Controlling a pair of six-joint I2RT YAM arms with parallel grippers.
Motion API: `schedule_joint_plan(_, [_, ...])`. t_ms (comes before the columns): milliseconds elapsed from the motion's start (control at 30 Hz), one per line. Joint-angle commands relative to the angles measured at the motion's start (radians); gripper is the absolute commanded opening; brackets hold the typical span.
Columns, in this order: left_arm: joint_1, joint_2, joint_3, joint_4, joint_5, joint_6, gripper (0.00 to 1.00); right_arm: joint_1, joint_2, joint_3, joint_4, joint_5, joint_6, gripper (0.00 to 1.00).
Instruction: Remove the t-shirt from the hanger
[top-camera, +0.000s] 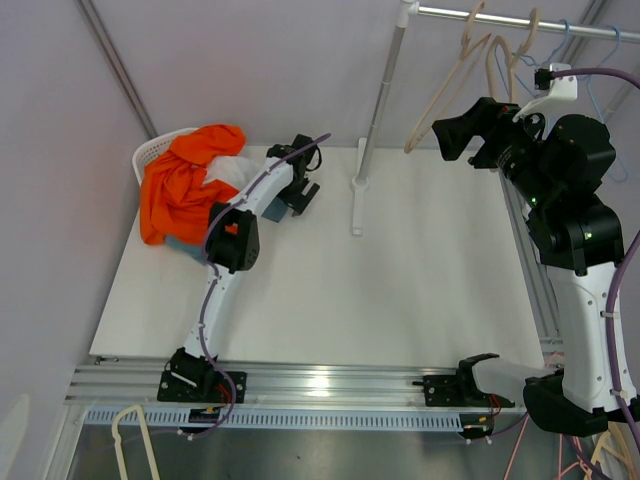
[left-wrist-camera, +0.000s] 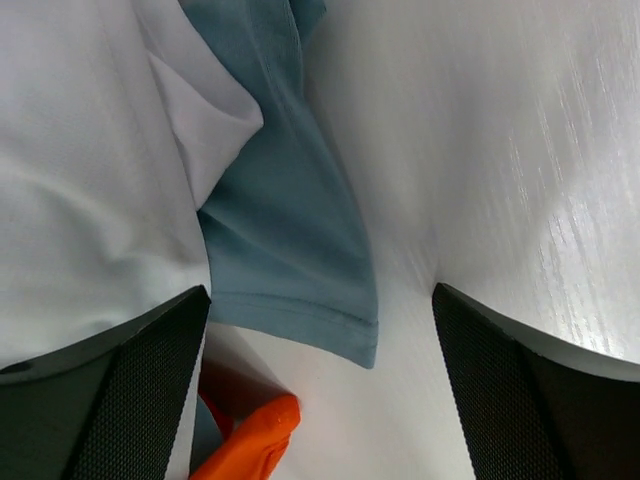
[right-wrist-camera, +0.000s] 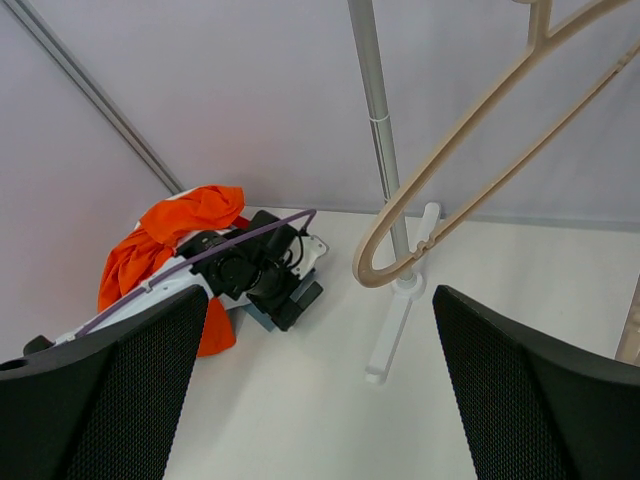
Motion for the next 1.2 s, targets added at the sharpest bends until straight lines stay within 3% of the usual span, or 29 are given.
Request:
schedule_joint_plan(0, [0.005, 0.042, 0.105, -0.082, -0.031, 0.078, 0.97, -0.003, -0.021, 0.003, 0.031, -0.016, -0.007, 0.99])
schedule_joint_plan(100, [0.024, 0.036, 0.099, -0.081, 0.018, 0.069, 0.91, -0.005, -0.018, 0.002, 0.030, -0.020, -0.007, 1.00])
schedule_joint_plan(233, [0.049, 0.028, 0.095, -0.081, 0.081, 0.057, 0.67, -0.005, -0.016, -0.003, 0.036, -0.028, -0.002, 1.00])
schedule_joint_plan(567, [0.104, 0.027, 0.072, -0.078, -0.008, 0.065, 0.46, -0.005, -0.007, -0.014, 0.053, -0.065, 0.019, 0.99])
schedule_joint_plan(733, [0.107, 0.031, 0.082, -0.081, 0.016, 0.088, 0.23, -0.005, -0.008, -0.018, 0.048, -0.060, 0.016, 0.99])
schedule_joint_plan(900, [0.110, 0.033, 0.082, -0.079, 0.030, 0.109, 0.08, -0.005, -0.008, -0.015, 0.050, -0.065, 0.018, 1.00])
schedule_joint_plan(1000, [0.112, 0.028, 0.079, -0.076, 0.042, 0.128, 0.01, -0.006, -0.007, -0.014, 0.050, -0.069, 0.021, 0.99])
schedule_joint_plan(1167, [0.114, 0.018, 0.070, -0.067, 0.047, 0.122, 0.01, -0.007, -0.012, -0.014, 0.048, -0.063, 0.016, 0.99])
